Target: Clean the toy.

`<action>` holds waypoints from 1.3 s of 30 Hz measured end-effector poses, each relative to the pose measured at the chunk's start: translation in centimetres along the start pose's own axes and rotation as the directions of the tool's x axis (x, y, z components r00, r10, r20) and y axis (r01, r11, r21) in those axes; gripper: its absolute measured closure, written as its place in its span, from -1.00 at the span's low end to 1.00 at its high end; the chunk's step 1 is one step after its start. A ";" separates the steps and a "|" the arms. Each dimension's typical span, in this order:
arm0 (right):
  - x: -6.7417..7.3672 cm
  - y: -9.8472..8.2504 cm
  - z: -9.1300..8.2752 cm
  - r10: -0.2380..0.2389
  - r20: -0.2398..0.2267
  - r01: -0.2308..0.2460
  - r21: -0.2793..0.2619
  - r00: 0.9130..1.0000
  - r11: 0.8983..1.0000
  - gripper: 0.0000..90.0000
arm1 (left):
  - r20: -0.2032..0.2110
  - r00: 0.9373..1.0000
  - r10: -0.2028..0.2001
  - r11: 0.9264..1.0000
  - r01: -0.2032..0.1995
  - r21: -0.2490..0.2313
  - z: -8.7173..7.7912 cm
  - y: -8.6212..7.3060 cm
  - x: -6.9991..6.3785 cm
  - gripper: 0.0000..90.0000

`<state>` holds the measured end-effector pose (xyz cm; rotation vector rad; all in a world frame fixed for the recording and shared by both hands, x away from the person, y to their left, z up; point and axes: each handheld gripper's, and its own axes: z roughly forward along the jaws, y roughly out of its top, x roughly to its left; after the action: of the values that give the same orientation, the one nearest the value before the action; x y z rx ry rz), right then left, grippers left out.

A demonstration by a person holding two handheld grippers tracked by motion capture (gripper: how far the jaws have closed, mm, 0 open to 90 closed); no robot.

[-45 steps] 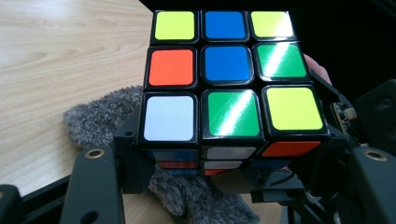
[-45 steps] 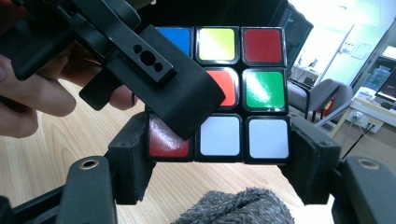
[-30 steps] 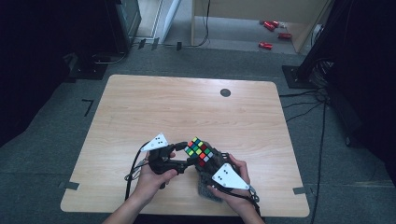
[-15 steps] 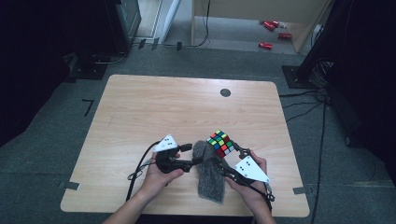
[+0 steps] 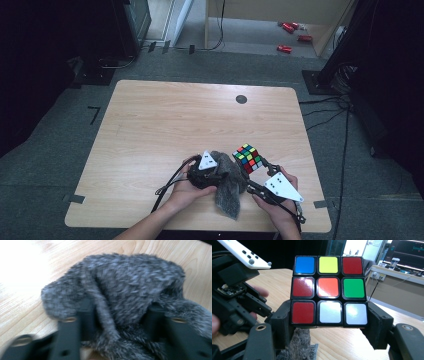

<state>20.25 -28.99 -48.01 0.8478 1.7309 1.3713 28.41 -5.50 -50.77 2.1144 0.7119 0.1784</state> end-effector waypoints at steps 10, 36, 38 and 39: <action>0.5 -0.2 0.6 -0.005 -0.078 0.005 0.010 0.997 1.000 -0.23 | 0.073 0.997 0.015 0.966 0.004 -0.258 -5.7 0.7 2.7 0.87; 5.5 1.1 3.2 -0.143 -0.285 0.152 0.010 0.948 0.988 -0.23 | 0.248 0.968 -0.030 0.920 0.123 -0.372 -9.9 -0.5 5.1 0.82; 5.7 1.1 3.3 -0.146 -0.288 0.156 0.011 0.946 0.988 -0.23 | 0.204 0.979 -0.031 0.931 0.103 -0.351 -9.8 -0.8 5.3 0.81; 5.8 1.1 3.4 -0.145 -0.290 0.155 0.012 0.946 0.988 -0.23 | 0.197 0.980 -0.037 0.933 0.104 -0.345 -9.9 -0.8 5.3 0.81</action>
<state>20.40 -22.20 -48.32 0.5383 2.0016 1.4189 28.79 4.72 -46.11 1.7311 0.5930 0.0602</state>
